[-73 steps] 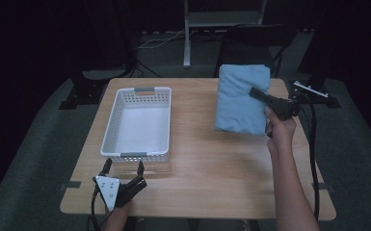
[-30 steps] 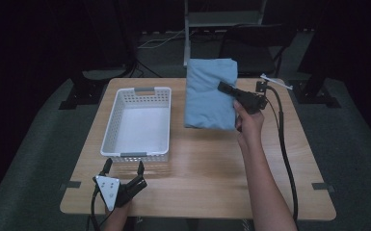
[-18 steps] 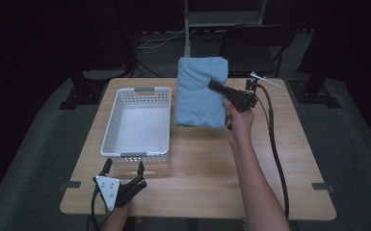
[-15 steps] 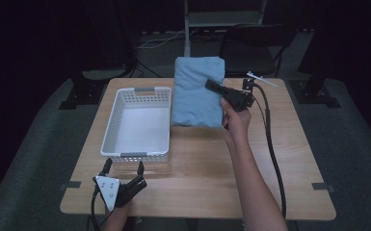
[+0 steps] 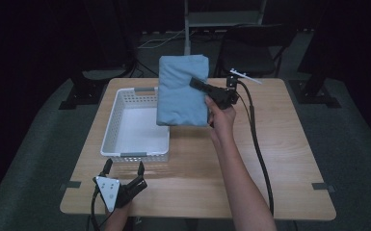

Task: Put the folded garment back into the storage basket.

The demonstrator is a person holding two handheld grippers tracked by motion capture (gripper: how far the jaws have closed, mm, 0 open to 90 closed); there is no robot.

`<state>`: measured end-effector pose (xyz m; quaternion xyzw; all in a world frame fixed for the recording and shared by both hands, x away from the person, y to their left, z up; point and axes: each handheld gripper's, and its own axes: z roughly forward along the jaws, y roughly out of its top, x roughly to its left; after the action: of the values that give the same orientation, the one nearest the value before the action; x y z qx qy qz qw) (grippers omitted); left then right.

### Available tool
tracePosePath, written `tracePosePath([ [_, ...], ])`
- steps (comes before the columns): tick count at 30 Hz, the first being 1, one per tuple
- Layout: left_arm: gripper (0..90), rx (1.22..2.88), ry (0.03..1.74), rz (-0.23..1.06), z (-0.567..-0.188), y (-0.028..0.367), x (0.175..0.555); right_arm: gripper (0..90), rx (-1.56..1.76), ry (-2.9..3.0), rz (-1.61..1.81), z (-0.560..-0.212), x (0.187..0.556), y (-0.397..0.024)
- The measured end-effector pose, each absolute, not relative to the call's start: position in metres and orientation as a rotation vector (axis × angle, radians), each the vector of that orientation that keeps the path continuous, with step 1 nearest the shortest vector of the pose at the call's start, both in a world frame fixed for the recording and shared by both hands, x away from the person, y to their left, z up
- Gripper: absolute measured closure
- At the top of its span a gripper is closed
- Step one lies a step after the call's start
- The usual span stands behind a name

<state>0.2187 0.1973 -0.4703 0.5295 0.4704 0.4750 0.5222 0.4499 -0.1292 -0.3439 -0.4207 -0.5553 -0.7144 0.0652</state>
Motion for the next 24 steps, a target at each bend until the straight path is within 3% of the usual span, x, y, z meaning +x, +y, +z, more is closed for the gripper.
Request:
tracePosePath([
  [24,3.6,1.271,1.121,1.13,-0.47,0.198,0.219,70.4,-1.2,-1.655,-2.089,-0.352,0.461,-0.061],
])
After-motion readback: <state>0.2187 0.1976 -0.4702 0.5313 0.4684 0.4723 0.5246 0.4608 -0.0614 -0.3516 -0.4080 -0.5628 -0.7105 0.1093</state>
